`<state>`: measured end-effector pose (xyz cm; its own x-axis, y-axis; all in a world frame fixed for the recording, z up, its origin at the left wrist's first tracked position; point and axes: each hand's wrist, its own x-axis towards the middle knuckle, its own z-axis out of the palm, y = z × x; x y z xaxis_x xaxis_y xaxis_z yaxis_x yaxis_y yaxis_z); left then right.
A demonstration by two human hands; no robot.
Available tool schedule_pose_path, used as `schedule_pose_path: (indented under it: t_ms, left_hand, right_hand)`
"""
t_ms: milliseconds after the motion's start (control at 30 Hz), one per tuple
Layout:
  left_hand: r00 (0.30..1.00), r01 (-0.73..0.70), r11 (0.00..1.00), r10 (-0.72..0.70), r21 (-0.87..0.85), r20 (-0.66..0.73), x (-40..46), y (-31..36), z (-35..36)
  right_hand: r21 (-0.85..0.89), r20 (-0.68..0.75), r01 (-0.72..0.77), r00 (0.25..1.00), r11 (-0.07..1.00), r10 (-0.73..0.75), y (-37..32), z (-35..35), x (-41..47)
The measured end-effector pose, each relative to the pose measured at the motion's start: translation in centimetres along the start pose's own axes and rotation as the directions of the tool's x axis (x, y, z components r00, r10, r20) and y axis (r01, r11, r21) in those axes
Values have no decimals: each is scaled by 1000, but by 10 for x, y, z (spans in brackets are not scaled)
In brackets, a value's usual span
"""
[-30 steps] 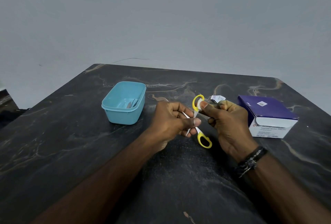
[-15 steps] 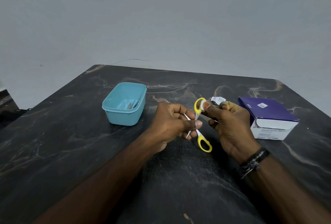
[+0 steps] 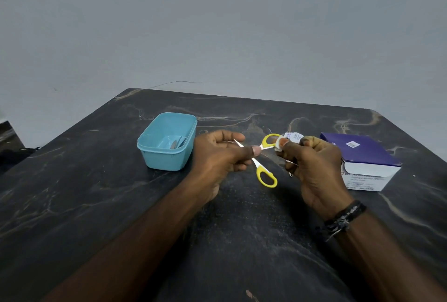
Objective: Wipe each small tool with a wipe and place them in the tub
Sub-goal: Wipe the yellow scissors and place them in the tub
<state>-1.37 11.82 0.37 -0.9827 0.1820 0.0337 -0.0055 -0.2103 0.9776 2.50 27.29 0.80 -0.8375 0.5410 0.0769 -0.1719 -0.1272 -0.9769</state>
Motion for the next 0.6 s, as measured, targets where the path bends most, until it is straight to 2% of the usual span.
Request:
schedule_pose_path:
  t_ms: [200,333,600]
  left_hand:
    - [988,-57,986,33,-155,-151,3,3,0]
    - [980,-88,969,43,-231,-194,5,4,-1]
    - [975,-144,982,120,-120,-188,6,0,-2]
  right_hand:
    - [-34,61,-27,998,999,29,3,4,-4]
    - [-93,110,-65,991,994,75,6,8,-8]
    - [-92,124,-61,990,994,72,2,5,-8]
